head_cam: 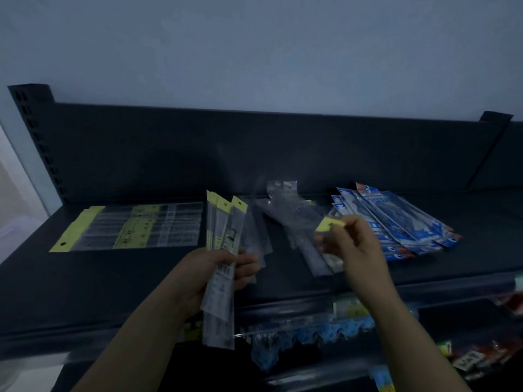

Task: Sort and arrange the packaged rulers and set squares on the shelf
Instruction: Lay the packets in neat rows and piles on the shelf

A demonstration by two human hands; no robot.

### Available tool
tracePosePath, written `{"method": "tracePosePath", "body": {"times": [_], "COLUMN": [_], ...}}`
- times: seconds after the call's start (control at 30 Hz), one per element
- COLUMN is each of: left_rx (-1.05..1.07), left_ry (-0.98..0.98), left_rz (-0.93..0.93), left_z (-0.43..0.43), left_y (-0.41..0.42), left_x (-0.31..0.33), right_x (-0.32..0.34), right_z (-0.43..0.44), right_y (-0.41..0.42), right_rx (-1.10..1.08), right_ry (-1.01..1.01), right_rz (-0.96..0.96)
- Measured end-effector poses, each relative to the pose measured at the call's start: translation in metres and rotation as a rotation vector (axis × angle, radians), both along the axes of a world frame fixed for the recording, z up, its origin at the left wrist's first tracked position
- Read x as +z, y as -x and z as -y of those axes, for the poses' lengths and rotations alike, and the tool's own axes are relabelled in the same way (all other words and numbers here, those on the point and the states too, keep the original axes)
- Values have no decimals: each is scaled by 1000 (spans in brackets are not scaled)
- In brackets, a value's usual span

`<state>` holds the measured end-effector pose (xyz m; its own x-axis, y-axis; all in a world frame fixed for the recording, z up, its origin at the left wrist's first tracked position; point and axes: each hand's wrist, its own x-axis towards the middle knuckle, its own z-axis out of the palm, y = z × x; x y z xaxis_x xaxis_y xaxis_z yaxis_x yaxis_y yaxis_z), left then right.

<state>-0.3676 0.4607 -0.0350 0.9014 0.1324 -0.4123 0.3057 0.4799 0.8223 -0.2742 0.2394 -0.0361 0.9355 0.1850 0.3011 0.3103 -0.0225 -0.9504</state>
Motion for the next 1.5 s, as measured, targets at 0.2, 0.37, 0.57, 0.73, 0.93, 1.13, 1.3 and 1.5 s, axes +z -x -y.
{"method": "tracePosePath", "body": {"times": [0.2,0.37,0.57,0.73,0.93,1.13,1.3,1.5], "left_rx": [-23,-37,-225,-390,103,623,626,1009], "left_ry": [74,48,38,260,344,166,-123,-569], "left_rz": [13,29,41,83,219,420,443,280], "left_z": [9,23,57,90,89,64,36,-47], "left_y": [-13,-25,-35,-30,-35,-28,-1,72], "left_x": [2,7,21,33,23,18,9,10], "right_x": [28,52,57,43,35,30,27,37], "right_z": [26,58,38,-7,-32,-58,-93,-141], "right_y": [-25,-50,-68,-74,-68,-32,-14,-4], "right_rx": [-43,93,344,428,442,964,1007,697], "right_ry": [-508,-762,-701,-583,-135,482,410,741], "right_rz": [-81,-205,-419,-586,-559,-251,-109,569]}}
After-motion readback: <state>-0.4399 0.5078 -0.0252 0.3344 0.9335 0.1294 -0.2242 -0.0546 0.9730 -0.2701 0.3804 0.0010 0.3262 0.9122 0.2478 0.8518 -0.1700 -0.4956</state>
